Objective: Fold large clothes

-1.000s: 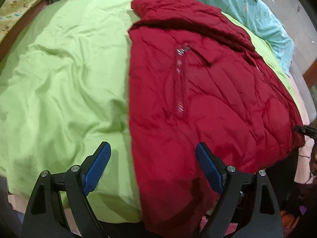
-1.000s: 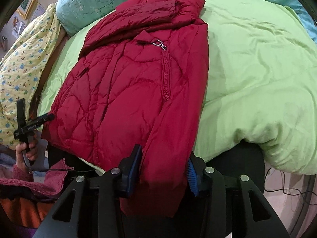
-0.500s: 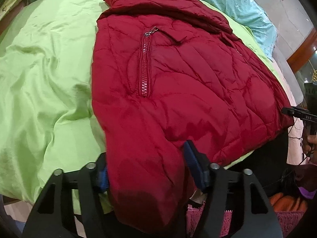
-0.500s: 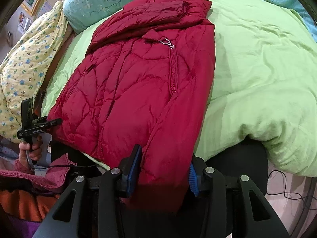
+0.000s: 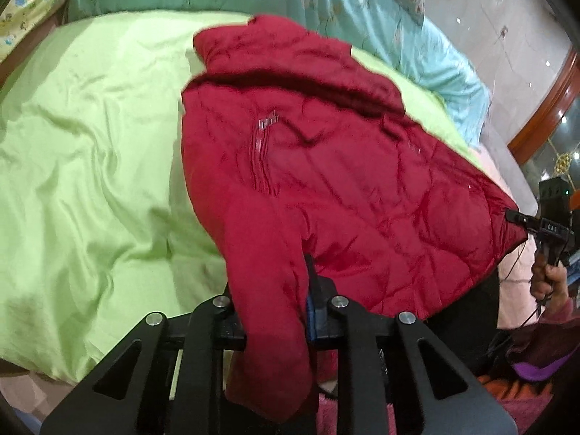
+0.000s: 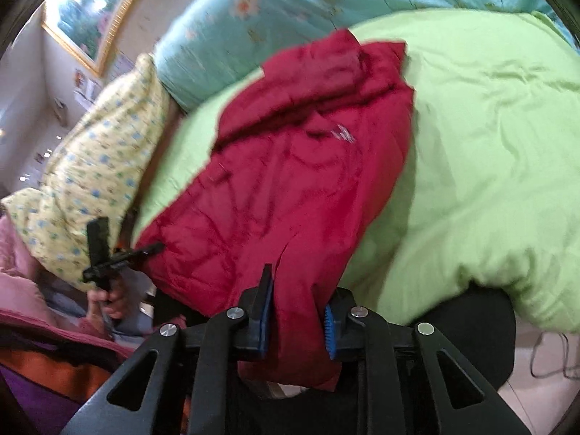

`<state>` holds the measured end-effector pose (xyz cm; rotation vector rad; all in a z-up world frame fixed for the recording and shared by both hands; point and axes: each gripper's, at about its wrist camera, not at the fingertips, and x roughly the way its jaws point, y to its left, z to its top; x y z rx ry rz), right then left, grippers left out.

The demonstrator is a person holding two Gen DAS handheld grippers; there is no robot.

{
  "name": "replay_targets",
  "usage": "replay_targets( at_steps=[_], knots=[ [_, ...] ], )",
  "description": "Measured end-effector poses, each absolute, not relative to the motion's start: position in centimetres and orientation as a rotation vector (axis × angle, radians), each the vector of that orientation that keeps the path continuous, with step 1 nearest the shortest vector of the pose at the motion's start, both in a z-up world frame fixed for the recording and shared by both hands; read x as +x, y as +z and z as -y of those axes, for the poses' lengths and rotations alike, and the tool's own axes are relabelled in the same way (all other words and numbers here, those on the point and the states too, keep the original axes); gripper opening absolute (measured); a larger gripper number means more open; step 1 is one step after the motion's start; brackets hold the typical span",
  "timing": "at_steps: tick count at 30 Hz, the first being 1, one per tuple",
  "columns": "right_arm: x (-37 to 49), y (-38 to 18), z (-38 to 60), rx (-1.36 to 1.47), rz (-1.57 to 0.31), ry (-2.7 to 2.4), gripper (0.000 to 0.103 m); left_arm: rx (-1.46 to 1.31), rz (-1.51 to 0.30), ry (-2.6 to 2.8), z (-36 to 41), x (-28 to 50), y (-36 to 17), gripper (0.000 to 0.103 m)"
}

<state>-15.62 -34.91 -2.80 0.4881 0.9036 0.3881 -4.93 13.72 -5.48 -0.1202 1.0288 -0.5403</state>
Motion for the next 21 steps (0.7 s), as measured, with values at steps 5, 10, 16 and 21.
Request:
replay_targets(
  at_steps=[5,10,16,21],
  knots=[
    [-14.7,-0.9,35.5,0.518,-0.790,0.421,0.021,-0.186,-0.979,-0.520,-14.3,-3.9,-3.7,0.018],
    [-12.8,1.1,35.9,0.550,-0.678,0.440,0.020,-0.270,-0.927,-0.516,-14.5,-1.4,-1.9,0.018],
    [-9.6,3.2,36.7,0.573,-0.582,0.436,0.019,-0.244,-0.836,-0.519,-13.4,1.4,0.9,0.018],
    [-6.7,4.0,38.3,0.606,-0.535,0.400,0.019,-0.249,-0.776,-0.512,-12.7,4.6,2.7,0.018]
  ],
)
